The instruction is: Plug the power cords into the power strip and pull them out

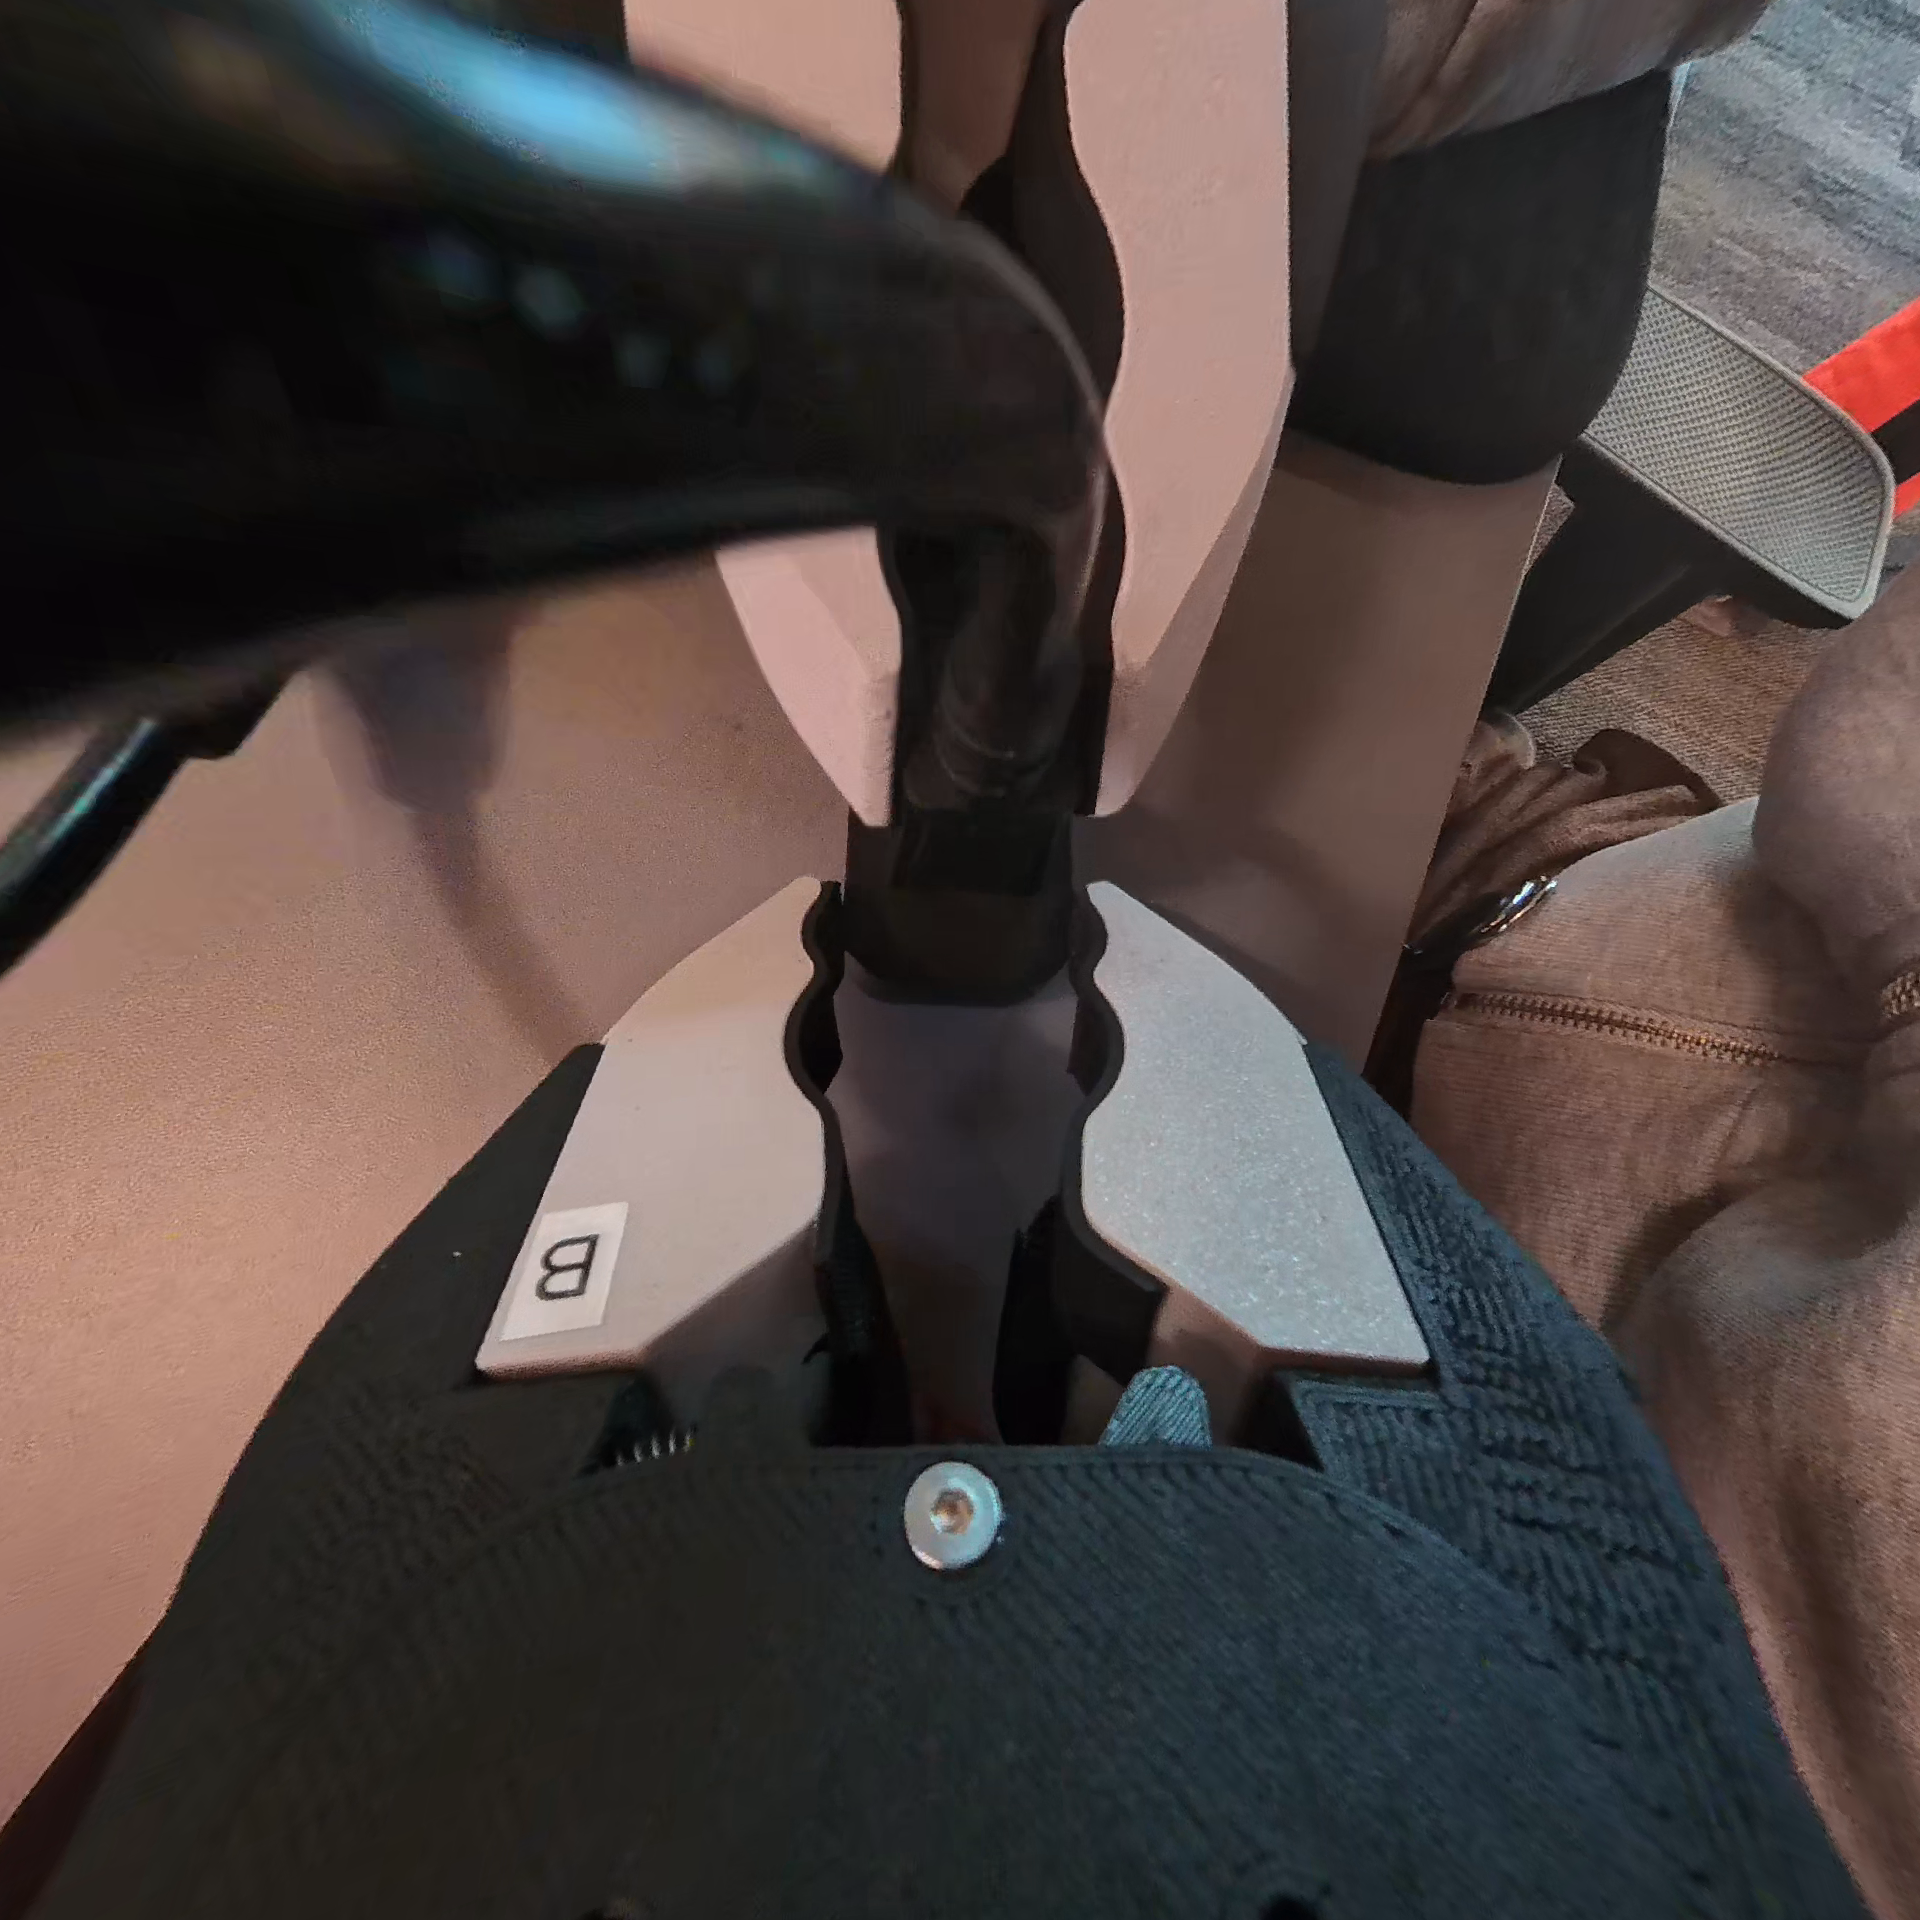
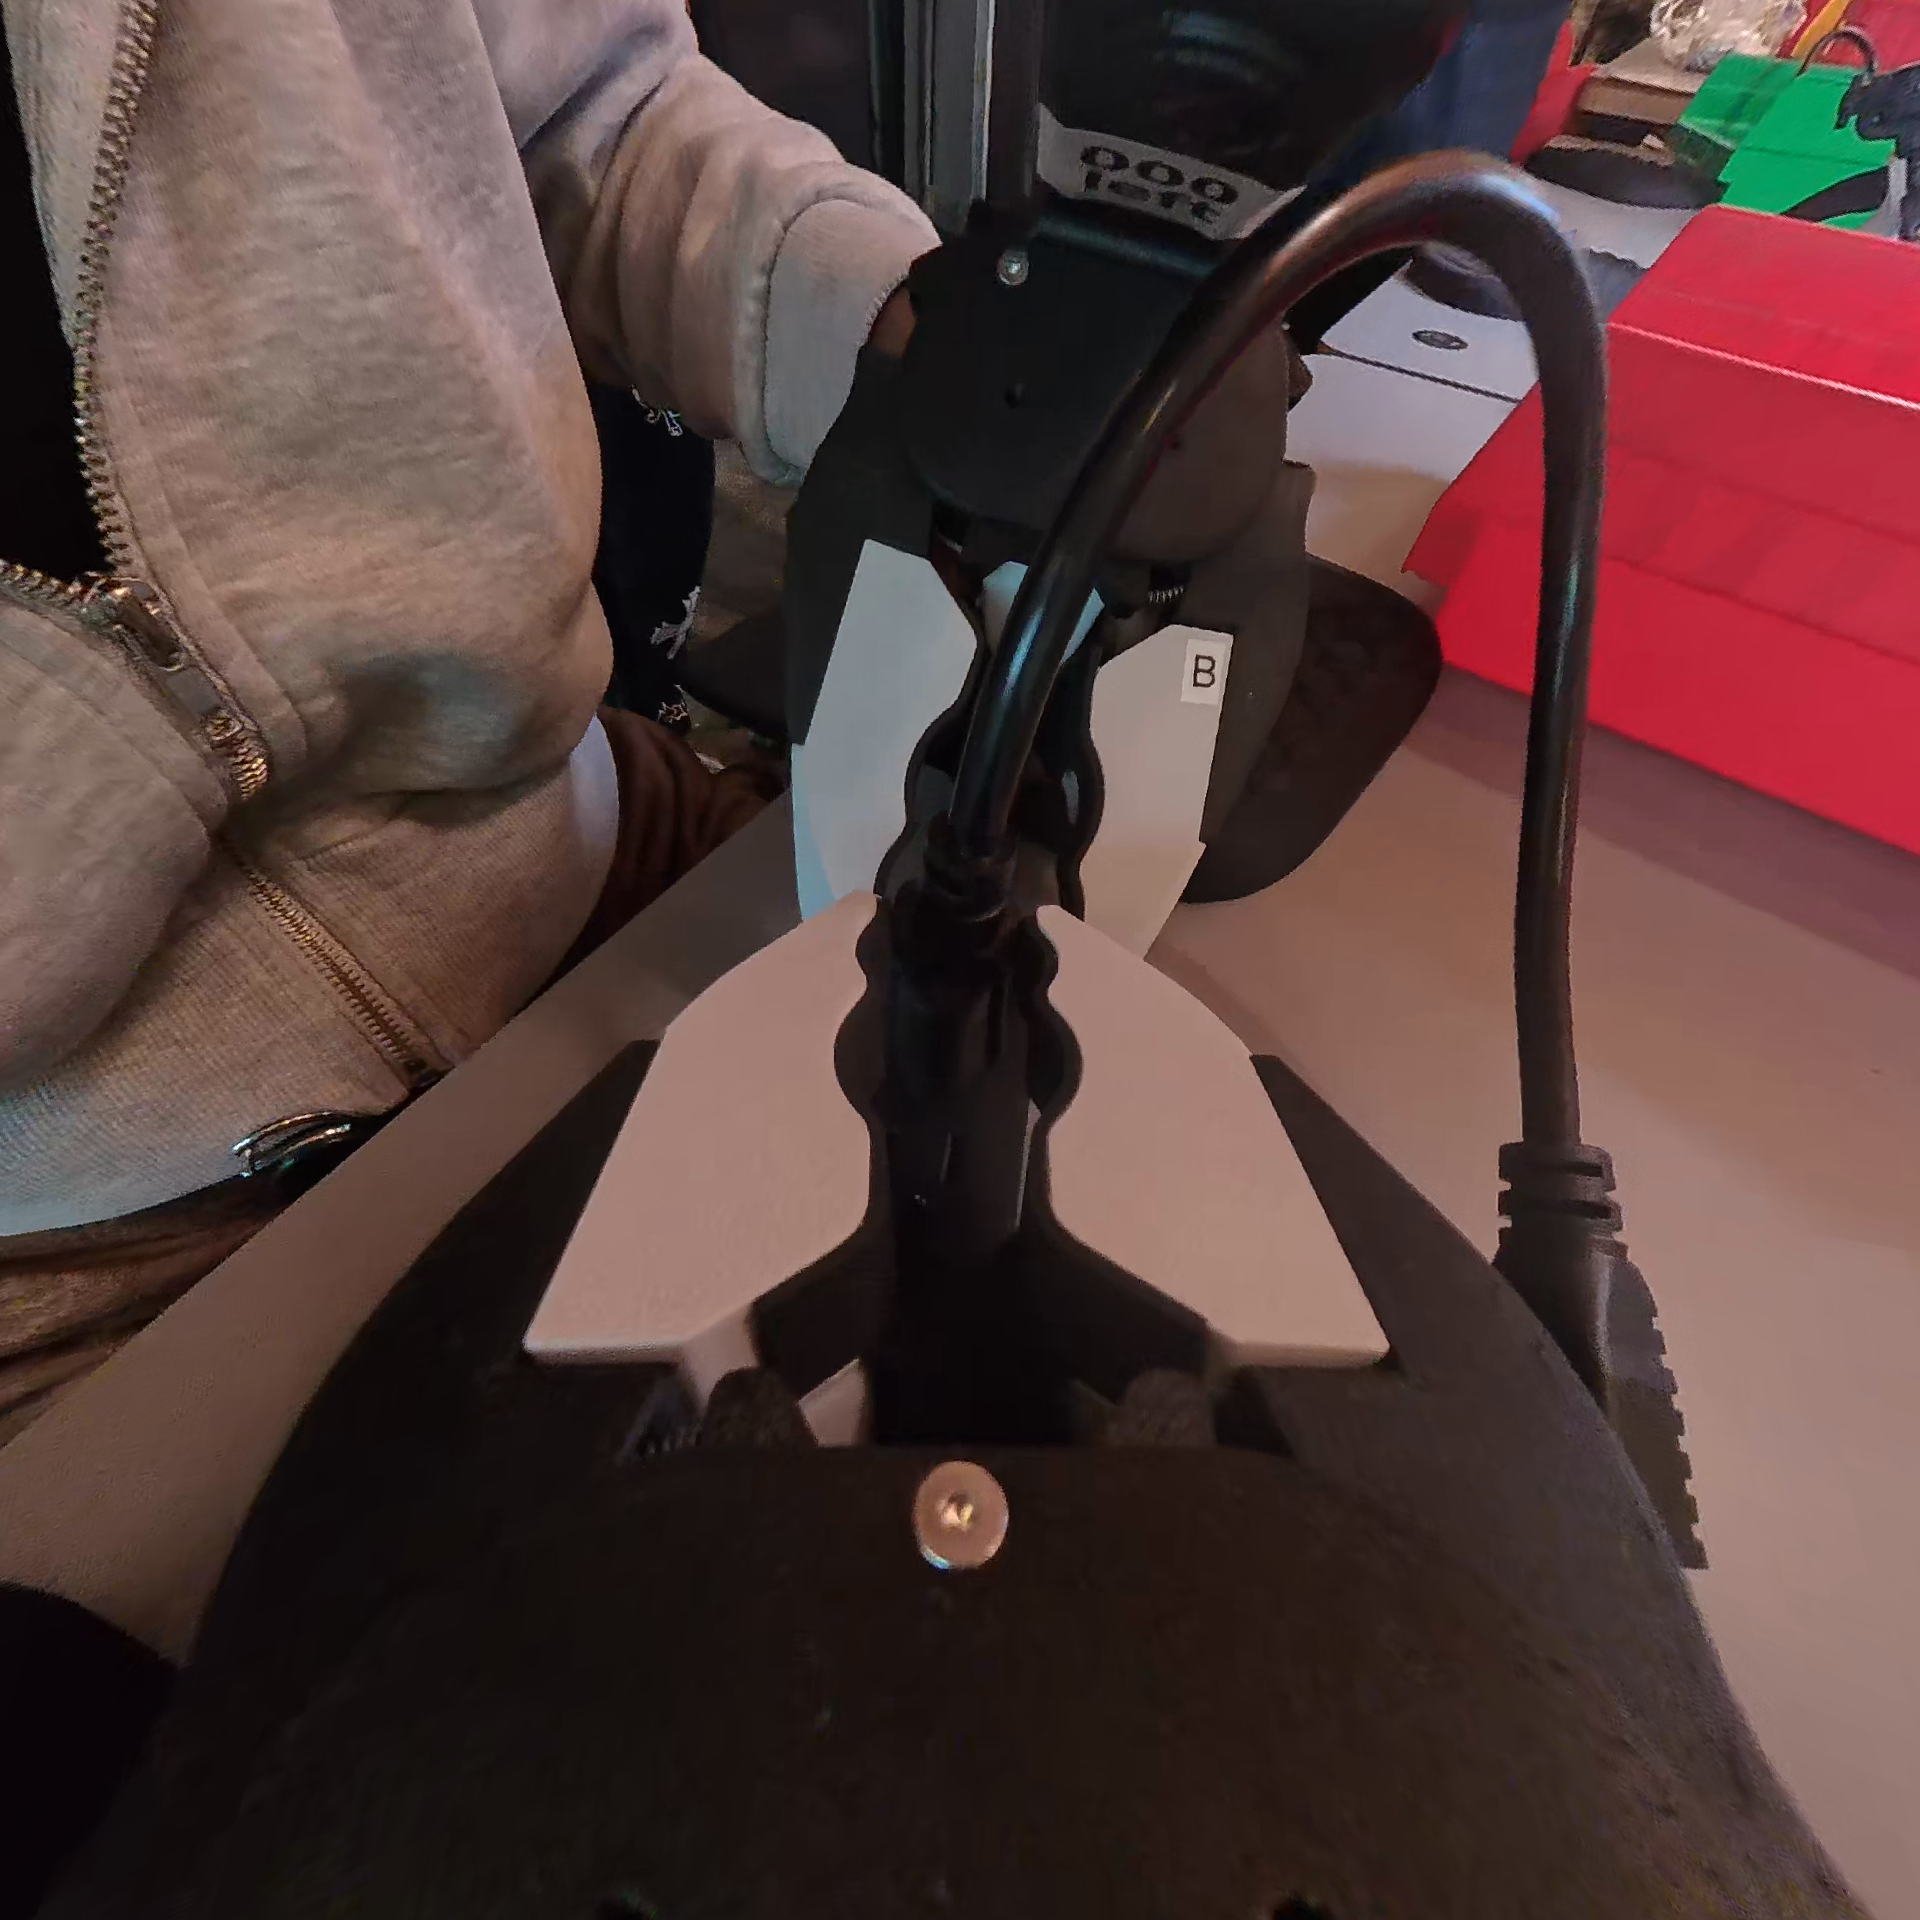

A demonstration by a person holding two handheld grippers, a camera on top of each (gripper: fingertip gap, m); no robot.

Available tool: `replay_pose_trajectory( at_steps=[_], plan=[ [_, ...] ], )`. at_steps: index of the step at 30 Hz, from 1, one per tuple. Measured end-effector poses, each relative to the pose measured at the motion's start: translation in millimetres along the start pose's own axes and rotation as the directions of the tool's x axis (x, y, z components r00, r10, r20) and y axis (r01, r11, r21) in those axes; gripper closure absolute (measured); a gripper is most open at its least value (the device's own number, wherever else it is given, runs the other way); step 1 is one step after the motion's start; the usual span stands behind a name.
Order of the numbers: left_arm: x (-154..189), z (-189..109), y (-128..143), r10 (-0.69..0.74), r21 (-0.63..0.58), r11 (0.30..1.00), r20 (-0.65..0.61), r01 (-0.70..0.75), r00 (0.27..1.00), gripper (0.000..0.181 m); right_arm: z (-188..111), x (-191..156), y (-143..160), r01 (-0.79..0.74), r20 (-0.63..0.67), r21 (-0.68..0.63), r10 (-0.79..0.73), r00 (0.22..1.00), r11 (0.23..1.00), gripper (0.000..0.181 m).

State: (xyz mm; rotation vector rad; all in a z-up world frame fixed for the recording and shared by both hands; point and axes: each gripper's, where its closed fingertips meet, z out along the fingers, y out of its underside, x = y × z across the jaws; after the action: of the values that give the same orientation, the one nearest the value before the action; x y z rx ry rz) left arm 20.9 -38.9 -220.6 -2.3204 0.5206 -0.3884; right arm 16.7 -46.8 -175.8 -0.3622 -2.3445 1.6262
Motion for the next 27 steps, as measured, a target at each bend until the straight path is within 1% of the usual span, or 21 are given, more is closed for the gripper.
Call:
replay_pose_trajectory(
  at_steps=[7,12,22,25,27],
  plan=[
    [0.3,-0.7,0.2,-0.004,0.002,1.000,-0.008,0.004,1.000,0.140,5.7,1.0,-3.1,0.017,-0.011,0.003,-0.017,1.000,1.000,0.158],
    [-0.2,0.1,0.1,-0.002,0.005,1.000,-0.002,0.002,1.000,0.139,1.9,0.4,-1.7,0.017,-0.018,0.007,-0.017,1.000,1.000,0.158],
    [2.8,0.5,1.0,-0.004,-0.009,1.000,-0.031,0.004,1.000,0.139,5.3,-1.6,-4.6,0.015,0.008,0.022,-0.016,1.000,1.000,0.159],
    [2.3,0.3,0.2,0.005,0.003,1.000,-0.018,-0.005,1.000,0.139,2.5,-2.0,-5.7,0.013,0.011,0.039,-0.013,1.000,0.999,0.159],
    [1.9,-2.8,-4.0,-0.006,0.041,0.999,-0.023,0.007,1.000,0.139,-0.9,-0.5,-9.2,-0.008,0.014,0.073,0.007,1.000,0.997,0.160]
  ],
)
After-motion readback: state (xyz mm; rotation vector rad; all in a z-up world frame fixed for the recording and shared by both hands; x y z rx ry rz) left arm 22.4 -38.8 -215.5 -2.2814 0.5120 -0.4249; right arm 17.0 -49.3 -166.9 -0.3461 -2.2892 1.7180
